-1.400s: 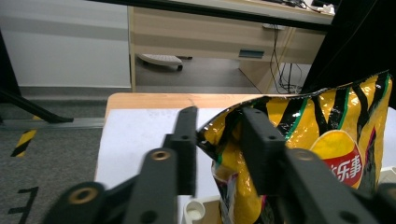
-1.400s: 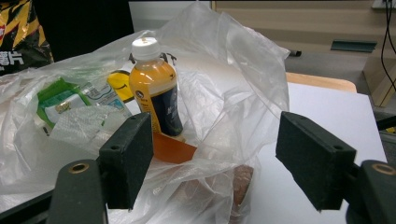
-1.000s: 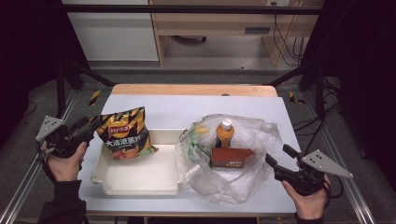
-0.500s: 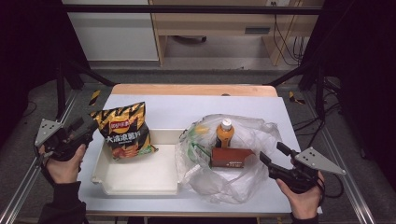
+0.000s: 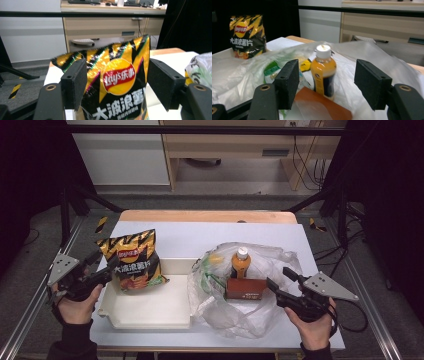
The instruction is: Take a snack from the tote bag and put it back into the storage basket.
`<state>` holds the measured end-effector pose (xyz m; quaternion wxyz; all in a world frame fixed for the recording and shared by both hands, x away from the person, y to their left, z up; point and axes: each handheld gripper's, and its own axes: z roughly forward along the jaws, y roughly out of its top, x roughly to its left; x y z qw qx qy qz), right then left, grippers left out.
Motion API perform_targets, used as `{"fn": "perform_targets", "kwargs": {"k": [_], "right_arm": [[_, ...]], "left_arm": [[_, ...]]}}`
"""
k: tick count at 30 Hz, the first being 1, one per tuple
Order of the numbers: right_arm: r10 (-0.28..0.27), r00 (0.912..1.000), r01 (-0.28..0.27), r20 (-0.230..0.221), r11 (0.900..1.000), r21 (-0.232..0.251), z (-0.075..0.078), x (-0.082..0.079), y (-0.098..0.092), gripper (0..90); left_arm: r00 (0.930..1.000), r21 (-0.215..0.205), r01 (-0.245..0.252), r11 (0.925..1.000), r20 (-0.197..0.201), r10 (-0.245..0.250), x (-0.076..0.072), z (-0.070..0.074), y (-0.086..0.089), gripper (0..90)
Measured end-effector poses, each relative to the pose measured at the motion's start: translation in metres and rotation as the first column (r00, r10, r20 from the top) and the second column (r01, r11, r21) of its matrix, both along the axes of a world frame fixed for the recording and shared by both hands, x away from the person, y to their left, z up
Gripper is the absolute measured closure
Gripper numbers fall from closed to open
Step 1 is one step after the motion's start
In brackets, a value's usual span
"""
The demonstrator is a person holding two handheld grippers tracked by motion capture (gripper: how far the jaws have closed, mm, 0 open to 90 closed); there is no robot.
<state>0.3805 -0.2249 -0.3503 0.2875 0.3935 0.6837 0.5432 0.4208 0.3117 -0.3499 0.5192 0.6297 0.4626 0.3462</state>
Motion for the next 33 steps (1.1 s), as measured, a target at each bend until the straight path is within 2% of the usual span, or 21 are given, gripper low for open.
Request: {"fn": "perform_targets", "kwargs": {"k": [6,13,17,23,27,30,33], "right_arm": [[0.034,0.9994,-0.034,-0.007,0.999,-0.007,0.004,0.015,0.027,37.1],[0.034,0.9989,-0.035,-0.032,0.999,-0.025,0.002,0.033,0.049,39.6],[0.01,0.9985,-0.012,-0.054,0.999,-0.051,-0.005,0.045,0.059,40.0],[-0.059,0.9943,0.054,-0.089,0.997,-0.061,-0.026,0.06,0.064,34.1],[-0.091,0.9915,0.085,-0.093,0.994,-0.066,-0.036,0.066,0.063,30.6],[-0.108,0.9904,0.1,-0.085,0.99,-0.095,-0.041,0.069,0.063,27.9],[-0.114,0.9894,0.106,-0.09,0.991,-0.088,-0.048,0.072,0.063,27.2]], "left_arm": [[0.9991,0.024,0.021,0.9995,-0.038,-0.02,0.0,-0.012,-0.007,29.3],[0.9988,0.022,0.02,0.9996,-0.045,-0.019,-0.002,-0.018,-0.006,26.7],[0.9987,0.023,0.023,0.9995,-0.047,-0.022,-0.002,-0.02,-0.007,26.0],[0.9984,0.031,0.029,0.9991,-0.05,-0.027,-0.001,-0.022,-0.01,25.2],[0.9984,0.032,0.026,0.9992,-0.051,-0.024,0.0,-0.023,-0.011,24.5],[0.9984,0.031,0.026,0.9992,-0.051,-0.024,0.0,-0.023,-0.011,24.1],[0.9984,0.03,0.024,0.9993,-0.052,-0.022,0.0,-0.023,-0.01,23.9]]}}
